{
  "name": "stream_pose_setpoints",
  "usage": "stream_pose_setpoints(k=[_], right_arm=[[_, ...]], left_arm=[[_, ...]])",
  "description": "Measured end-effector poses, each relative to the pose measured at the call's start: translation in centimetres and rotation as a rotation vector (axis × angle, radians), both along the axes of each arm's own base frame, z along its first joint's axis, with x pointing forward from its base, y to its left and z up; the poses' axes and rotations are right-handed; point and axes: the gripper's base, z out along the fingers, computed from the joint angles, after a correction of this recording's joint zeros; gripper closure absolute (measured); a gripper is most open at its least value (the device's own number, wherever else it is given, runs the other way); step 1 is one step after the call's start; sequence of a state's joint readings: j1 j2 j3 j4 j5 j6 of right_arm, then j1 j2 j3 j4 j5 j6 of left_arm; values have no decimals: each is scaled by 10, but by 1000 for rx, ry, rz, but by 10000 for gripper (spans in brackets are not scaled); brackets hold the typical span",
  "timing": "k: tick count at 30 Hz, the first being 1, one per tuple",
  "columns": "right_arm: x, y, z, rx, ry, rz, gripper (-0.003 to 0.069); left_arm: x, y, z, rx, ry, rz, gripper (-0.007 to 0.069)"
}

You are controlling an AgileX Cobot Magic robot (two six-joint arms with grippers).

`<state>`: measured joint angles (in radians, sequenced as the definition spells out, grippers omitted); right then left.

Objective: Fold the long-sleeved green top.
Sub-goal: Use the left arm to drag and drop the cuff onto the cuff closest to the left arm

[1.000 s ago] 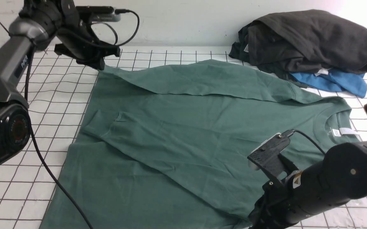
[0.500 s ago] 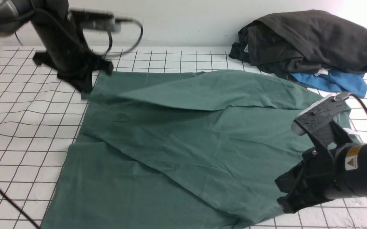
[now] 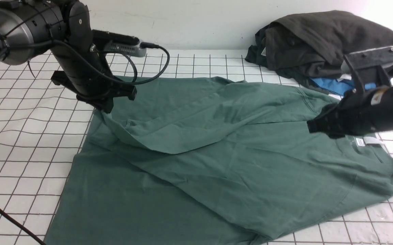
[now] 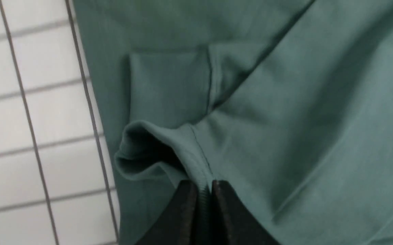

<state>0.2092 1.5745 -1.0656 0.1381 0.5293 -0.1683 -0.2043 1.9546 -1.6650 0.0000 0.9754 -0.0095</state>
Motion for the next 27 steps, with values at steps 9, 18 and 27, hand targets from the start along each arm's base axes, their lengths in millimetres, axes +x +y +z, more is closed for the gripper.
stream_pose_setpoints(k=[9,18,27], right_arm=[[106,-2,-40,-35,108,-34,250],[169,-13,-102,-143,204,-71,338],[178,-19,-102,-226,210,-38,515]], left_arm=[[2,0,0,3,-18,-2,591],[2,0,0,8,-18,-10,591],[2,0,0,9,-19,-11,591]])
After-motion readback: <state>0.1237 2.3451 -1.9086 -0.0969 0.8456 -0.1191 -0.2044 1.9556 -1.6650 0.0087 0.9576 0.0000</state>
